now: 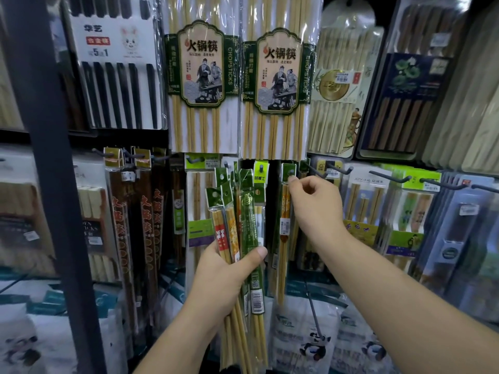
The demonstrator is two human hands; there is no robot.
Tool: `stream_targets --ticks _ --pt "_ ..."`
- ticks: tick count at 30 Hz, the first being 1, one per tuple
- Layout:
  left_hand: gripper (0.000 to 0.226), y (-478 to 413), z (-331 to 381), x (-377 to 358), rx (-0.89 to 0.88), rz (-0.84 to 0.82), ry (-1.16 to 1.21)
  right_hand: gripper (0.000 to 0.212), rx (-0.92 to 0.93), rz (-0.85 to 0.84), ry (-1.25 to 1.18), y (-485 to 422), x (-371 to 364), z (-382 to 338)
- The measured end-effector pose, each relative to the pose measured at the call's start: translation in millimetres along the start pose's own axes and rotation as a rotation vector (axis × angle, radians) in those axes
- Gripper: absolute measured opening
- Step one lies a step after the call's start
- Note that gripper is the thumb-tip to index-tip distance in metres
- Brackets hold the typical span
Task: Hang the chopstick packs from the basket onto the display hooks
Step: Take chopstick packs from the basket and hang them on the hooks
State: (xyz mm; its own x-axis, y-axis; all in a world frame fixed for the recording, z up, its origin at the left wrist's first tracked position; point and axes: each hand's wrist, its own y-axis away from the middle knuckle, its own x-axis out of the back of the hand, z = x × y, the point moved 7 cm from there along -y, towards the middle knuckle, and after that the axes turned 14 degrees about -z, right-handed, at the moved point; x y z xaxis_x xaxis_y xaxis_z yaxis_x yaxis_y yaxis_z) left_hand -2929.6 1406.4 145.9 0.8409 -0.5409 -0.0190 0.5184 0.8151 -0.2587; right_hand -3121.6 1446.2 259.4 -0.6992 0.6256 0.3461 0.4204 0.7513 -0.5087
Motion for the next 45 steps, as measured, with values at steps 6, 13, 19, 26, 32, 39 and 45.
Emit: stream_targets --ticks 6,13,19,26,32,39,45 --pt "0.025 -1 2 -5 -0.022 -0.012 -0.005 0.047 -0.043 0.030 0.032 6 -2 9" --pt "0.025 0 4 -10 -0.038 -0.034 0.021 0.031 0.006 -0.199 -0.213 35 -22 4" --pt "0.021 1 6 -13 -0.092 -0.070 0.037 0.033 0.036 -0.340 -0.282 48 -33 -5" --pt "0.021 1 6 -16 -0.089 -0.077 0.049 0.026 0.079 -0.289 -0.192 44 -26 -11" --pt "0.015 -1 1 -4 -0.049 0.001 0.072 0.027 0.037 -0.097 -0.281 21 -1 -11" --pt "0.017 0 -1 -1 -0.042 -0.007 0.090 0.035 0.032 -0.045 -0.256 13 0 -10" --pt "0.026 0 -4 -1 -0.013 0.001 0.088 0.038 0.036 -0.014 -0.265 13 2 -7"
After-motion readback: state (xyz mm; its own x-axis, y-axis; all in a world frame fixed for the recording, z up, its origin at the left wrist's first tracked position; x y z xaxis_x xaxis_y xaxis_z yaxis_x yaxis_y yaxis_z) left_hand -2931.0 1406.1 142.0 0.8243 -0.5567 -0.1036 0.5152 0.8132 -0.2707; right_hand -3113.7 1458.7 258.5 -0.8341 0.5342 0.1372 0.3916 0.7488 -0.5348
